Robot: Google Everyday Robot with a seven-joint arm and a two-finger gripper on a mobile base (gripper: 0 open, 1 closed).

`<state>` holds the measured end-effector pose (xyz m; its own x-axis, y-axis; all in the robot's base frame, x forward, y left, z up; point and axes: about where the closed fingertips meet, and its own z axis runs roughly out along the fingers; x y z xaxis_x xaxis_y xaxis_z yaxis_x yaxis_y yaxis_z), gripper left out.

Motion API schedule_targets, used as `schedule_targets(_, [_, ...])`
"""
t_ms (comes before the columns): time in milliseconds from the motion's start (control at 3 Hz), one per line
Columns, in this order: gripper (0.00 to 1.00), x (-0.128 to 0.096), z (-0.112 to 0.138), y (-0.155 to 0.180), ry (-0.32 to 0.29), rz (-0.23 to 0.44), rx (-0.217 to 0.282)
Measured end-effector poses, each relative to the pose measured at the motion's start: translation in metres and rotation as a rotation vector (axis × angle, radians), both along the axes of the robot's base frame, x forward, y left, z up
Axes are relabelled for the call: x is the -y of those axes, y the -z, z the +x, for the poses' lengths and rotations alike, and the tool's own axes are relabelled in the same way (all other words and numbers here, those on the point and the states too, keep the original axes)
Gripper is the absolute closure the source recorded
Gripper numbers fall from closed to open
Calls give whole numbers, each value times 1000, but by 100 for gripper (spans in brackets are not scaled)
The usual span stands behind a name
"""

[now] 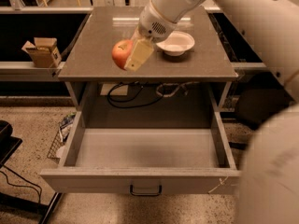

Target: Pick apple from top drawer and place on counter

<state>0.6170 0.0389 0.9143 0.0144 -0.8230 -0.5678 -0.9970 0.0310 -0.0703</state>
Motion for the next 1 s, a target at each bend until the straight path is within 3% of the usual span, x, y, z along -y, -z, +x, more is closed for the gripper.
schedule_targets(333, [100, -8, 39, -5, 71, 8, -64])
schedule_targets(667, [100, -12, 86, -15, 204, 51, -64])
schedule_targets(1000, [100, -20, 117, -22, 287, 122, -30])
